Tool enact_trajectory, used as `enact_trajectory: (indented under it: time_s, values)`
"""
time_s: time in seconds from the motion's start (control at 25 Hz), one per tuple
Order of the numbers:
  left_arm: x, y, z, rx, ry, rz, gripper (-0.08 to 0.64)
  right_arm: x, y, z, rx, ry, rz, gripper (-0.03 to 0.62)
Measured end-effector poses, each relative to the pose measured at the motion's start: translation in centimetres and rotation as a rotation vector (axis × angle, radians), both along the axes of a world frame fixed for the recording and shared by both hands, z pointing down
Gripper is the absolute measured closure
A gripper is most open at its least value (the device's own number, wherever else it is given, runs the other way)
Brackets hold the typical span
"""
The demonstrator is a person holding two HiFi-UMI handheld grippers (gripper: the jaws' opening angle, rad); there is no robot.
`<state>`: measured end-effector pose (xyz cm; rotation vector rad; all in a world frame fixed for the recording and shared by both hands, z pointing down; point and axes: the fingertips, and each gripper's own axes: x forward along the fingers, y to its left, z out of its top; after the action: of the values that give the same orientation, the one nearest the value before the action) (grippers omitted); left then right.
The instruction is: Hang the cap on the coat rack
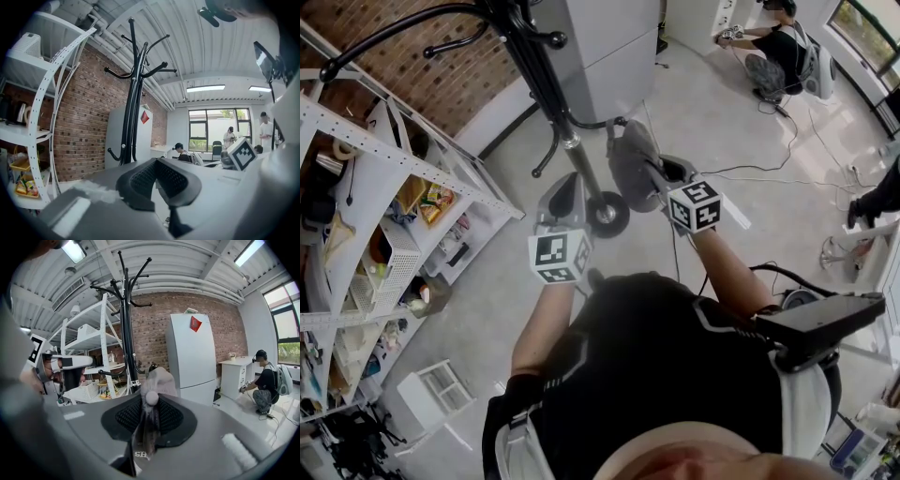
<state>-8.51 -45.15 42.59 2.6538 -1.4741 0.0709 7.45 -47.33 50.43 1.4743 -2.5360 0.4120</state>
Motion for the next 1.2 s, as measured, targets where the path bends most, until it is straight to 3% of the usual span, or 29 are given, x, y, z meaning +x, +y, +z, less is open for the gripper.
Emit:
enact_trajectory:
  time_s: [0.6, 1.2]
  values:
    - [-1.2, -0.8, 1.0, -0.026, -0.008, -0.027, 0.532, 0.4, -1.3, 6.5, -0.134, 0.046, 0.024, 0.520]
    - [-3.4, -0.9, 1.3, -0.032, -0.039, -0.079, 0.532, -0.4, -3.5, 11.0, -0.205, 0.094, 0.022, 0.531]
